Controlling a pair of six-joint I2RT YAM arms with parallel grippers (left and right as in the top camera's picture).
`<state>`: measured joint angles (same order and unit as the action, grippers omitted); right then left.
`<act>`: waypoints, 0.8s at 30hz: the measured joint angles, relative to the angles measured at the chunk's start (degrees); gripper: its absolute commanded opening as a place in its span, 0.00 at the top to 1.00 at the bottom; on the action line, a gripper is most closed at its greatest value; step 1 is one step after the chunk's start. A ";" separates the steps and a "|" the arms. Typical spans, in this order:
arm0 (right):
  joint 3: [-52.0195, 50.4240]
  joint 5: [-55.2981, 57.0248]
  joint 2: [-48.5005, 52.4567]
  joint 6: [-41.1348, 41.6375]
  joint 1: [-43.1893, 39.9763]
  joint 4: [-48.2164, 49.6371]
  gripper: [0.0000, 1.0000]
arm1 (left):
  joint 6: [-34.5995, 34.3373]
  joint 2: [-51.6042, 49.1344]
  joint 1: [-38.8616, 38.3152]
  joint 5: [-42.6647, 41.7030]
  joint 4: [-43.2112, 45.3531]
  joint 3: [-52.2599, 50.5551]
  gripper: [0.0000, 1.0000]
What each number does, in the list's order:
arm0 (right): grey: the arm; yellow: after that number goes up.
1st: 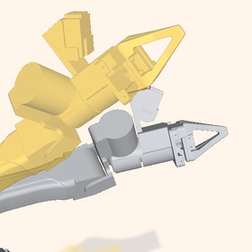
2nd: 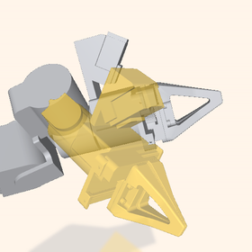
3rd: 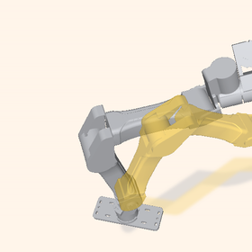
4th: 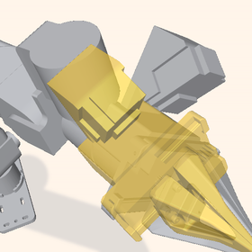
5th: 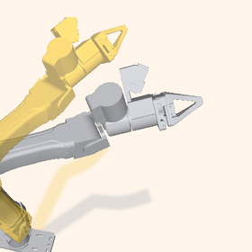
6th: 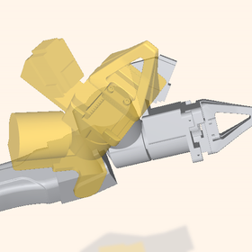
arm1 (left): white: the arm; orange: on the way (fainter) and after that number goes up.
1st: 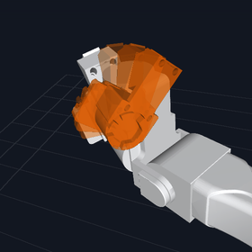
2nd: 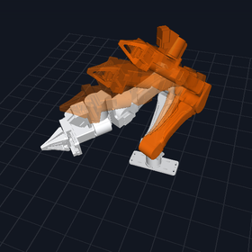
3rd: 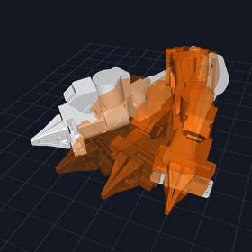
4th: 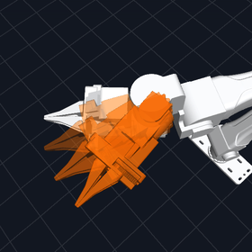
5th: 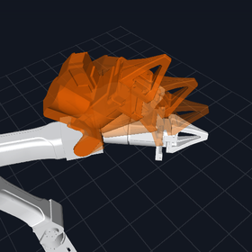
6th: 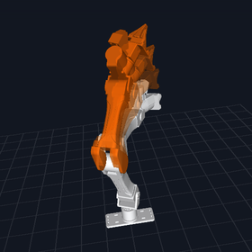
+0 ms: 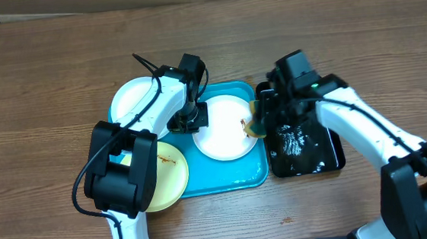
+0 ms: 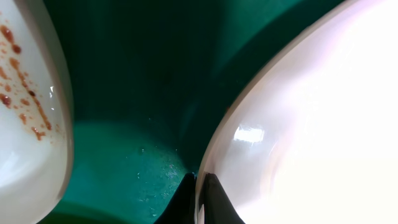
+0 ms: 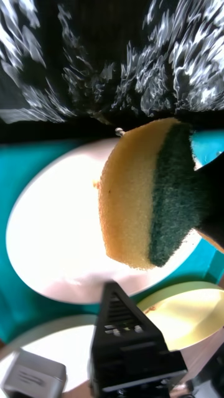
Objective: Clean dirty plates on tray and stack at the side
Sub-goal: 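Carry the sponge with the right gripper over the held white plate, then scrub the white plate surface with the sponge while left gripper holds it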
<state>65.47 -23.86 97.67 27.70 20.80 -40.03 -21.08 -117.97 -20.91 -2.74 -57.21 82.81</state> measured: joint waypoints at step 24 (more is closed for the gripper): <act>0.00 35.52 5.46 9.57 19.41 7.65 0.89 | 0.00 0.00 0.00 0.00 0.00 0.00 0.96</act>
<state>65.47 11.66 103.13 37.28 40.21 -32.38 -21.08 -117.97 -20.91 -2.74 -57.21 82.81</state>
